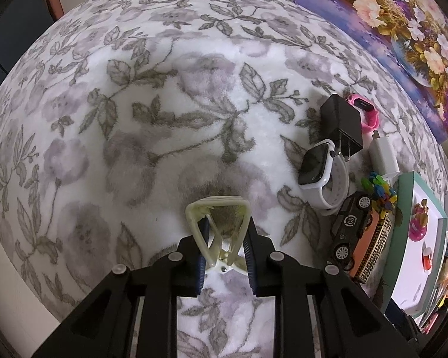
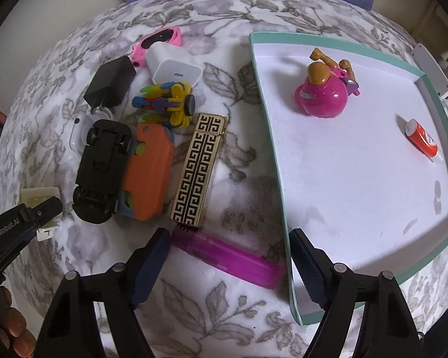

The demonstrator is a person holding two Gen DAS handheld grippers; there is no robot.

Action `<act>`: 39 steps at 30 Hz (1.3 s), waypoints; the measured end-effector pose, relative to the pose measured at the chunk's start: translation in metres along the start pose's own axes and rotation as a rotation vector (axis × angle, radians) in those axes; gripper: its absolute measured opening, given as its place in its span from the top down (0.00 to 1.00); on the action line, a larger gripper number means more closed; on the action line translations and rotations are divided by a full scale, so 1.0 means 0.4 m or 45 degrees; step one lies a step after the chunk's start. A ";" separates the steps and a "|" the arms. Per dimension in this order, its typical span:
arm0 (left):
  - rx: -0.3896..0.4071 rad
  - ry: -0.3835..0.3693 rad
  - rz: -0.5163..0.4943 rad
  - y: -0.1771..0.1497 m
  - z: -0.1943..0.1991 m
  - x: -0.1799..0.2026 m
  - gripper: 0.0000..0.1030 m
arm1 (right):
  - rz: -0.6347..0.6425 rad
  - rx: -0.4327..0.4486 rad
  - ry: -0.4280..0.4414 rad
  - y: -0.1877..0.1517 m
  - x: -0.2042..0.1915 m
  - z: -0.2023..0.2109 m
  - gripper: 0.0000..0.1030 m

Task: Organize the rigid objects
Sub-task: 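Lift the cream frame with the left gripper while the right gripper approaches the purple lighter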

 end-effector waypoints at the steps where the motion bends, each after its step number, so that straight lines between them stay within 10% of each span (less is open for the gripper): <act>1: -0.001 0.002 -0.003 0.001 0.001 0.000 0.77 | 0.000 -0.001 0.003 0.000 0.002 0.000 0.21; 39: -0.038 -0.192 -0.057 -0.091 0.064 -0.023 0.77 | 0.018 -0.069 0.144 -0.070 0.016 0.111 0.24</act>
Point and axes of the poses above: each gripper's, at about its wrist camera, not at the fingertips, and z roughly against the way its jaws point, x to its right, y to its top, the point moved 2 cm from there along -z, roughly the way its jaws point, and after that the axes turned 13 degrees about y, right-handed, at the moved point
